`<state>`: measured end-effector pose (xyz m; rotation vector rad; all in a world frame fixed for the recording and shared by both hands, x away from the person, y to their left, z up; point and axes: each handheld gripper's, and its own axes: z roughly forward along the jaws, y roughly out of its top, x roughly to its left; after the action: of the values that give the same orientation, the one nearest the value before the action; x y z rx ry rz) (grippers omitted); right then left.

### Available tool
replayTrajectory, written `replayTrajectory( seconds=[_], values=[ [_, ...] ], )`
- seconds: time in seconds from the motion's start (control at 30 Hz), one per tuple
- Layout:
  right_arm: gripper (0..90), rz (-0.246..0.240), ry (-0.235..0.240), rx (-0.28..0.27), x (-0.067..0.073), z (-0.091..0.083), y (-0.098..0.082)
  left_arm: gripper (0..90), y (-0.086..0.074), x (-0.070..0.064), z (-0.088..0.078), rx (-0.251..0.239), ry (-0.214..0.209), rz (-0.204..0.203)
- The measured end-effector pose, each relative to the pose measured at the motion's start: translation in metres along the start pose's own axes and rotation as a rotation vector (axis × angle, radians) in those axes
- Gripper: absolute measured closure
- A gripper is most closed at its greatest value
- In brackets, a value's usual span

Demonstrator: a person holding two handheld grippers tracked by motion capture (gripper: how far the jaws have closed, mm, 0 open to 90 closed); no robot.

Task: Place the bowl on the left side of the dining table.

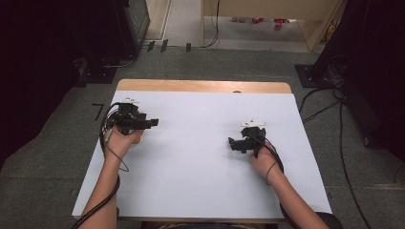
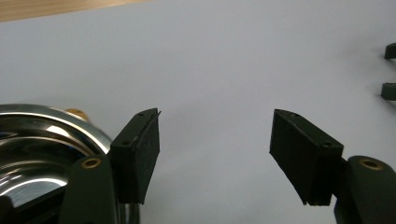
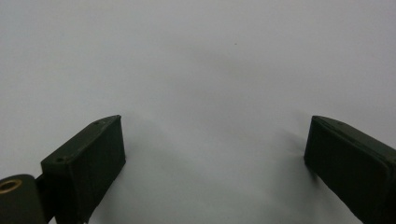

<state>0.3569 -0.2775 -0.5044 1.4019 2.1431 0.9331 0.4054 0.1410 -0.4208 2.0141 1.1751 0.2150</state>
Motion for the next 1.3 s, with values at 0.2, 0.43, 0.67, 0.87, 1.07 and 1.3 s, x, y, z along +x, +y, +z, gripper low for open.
replayTrajectory(
  seconds=[0.2, 0.43, 0.67, 0.87, 1.07, 1.3],
  values=[
    [4.9, 0.0, 0.0, 0.0, 0.0, 0.0, 0.0, 33.4, -0.002, -0.01, 0.011, 0.009, -0.029, 0.047],
    [4.9, 0.0, 0.0, 0.0, 0.0, 0.0, 0.0, 33.3, -0.003, -0.023, 0.023, 0.009, -0.057, 0.082],
    [4.9, 0.0, 0.0, 0.0, 0.0, 0.0, 0.0, 32.0, -0.005, -0.034, 0.033, 0.016, -0.076, 0.112],
    [4.9, 0.0, -0.001, -0.001, 0.0, 0.0, 0.0, 29.6, -0.008, -0.043, 0.042, 0.025, -0.116, 0.121],
    [4.9, 0.0, 0.0, 0.0, 0.0, 0.0, 0.0, 29.0, -0.011, -0.052, 0.053, 0.056, -0.131, 0.14],
    [4.9, 0.0, -0.001, -0.002, 0.0, 0.0, 0.0, 25.2, -0.016, -0.061, 0.064, 0.095, -0.144, 0.181]
  ],
)
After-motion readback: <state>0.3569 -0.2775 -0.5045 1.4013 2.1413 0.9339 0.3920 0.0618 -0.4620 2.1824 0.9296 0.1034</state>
